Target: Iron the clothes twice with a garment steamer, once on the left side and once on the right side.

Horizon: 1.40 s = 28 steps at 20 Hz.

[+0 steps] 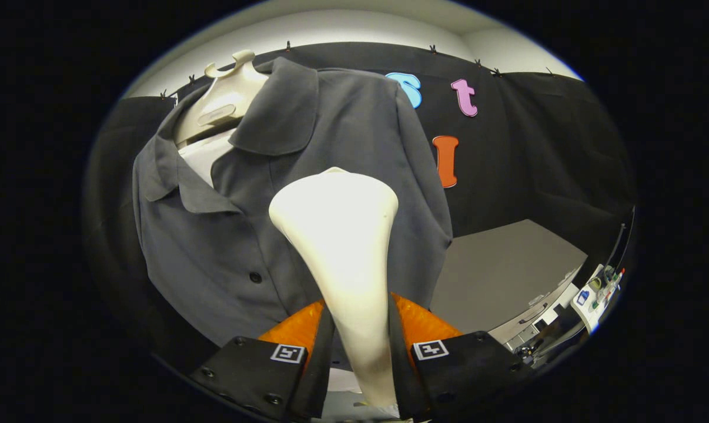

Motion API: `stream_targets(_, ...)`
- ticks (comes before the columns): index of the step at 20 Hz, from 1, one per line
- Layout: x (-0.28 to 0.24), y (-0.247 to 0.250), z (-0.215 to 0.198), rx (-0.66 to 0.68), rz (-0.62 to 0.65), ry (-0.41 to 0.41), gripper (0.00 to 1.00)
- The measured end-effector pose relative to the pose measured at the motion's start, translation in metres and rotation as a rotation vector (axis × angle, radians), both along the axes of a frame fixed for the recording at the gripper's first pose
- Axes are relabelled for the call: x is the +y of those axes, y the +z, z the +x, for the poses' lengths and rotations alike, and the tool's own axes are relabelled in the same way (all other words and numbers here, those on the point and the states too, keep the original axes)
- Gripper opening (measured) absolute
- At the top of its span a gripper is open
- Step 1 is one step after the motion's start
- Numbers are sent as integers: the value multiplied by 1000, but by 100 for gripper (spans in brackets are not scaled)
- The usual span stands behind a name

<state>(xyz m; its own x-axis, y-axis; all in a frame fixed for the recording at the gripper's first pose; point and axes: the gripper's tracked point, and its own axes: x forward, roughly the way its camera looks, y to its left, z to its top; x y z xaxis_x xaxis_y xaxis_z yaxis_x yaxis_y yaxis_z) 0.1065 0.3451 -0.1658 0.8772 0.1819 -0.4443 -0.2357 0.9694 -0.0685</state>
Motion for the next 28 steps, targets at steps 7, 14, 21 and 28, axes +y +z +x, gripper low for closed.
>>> stream_targets(7,-11,-41,3,77,-21,-9,53)
stream_targets(14,-23,-75,-6,139,-42,-16,53)
stream_targets(21,-31,-125,-21,220,-69,-23,53)
stream_targets(28,-39,-178,-34,310,-94,-32,53)
